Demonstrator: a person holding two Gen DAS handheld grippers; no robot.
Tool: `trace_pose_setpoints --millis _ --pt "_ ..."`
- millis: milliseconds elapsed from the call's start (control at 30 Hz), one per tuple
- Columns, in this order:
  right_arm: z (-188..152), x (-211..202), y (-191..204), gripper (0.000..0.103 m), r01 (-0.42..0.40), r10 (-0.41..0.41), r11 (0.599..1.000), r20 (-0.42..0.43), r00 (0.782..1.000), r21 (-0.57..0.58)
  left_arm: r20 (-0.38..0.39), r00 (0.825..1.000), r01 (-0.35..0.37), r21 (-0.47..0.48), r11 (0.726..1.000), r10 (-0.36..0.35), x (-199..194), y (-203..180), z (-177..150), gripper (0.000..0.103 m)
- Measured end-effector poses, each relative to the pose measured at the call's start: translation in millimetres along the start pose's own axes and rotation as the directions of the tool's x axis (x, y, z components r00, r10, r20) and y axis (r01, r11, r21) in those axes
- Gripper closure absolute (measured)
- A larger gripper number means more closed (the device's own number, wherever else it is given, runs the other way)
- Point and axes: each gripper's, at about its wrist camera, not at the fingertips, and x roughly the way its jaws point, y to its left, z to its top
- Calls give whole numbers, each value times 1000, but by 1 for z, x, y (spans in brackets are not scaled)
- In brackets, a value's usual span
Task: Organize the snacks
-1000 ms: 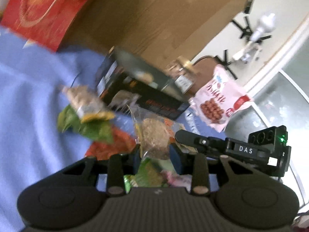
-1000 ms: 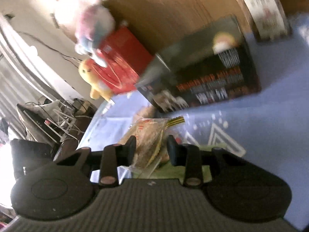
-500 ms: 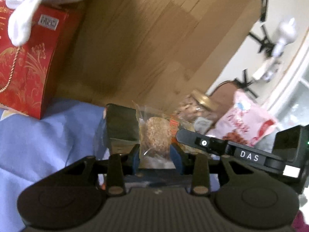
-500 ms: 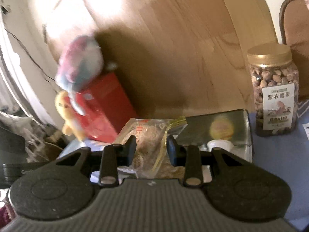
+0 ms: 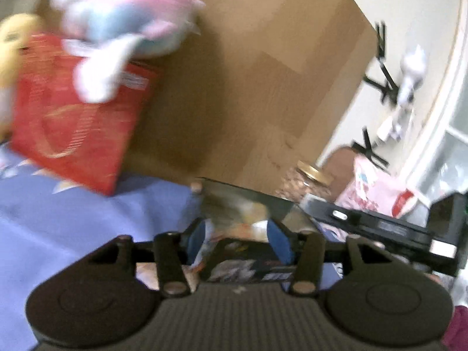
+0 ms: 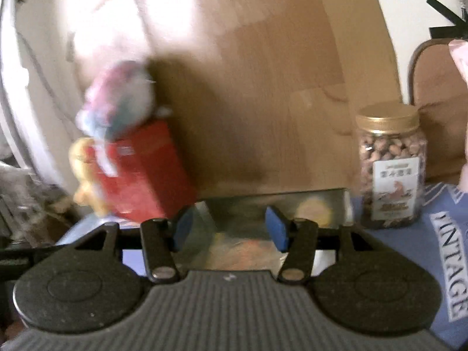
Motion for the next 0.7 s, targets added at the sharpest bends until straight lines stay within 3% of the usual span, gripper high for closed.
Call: trace_pose_setpoints --millis 100,200,300,467,567,700 --pt "-18 5 19 39 -114 111 993 -126 986 -24 2 996 -84 -81 993 85 -24 37 -18 54" --pt "-37 27 37 36 -122 102 990 -229 968 -73 -40 990 -139 -162 977 134 -31 67 -35 54" --pt "-47 58 41 32 -108 95 994 -301 949 -27 -46 984 -176 -137 975 171 -29 72 -48 54" --pt "-55 98 32 31 -42 103 984 -367 924 170 -45 990 -136 -125 983 131 -19 74 -57 54" --pt "-61 113 31 31 -16 93 980 -387 917 199 -69 989 -136 -141 981 127 -12 80 -60 54" --pt "-64 118 46 34 -17 71 989 -371 926 147 -64 993 -105 -195 975 95 -17 88 -60 54"
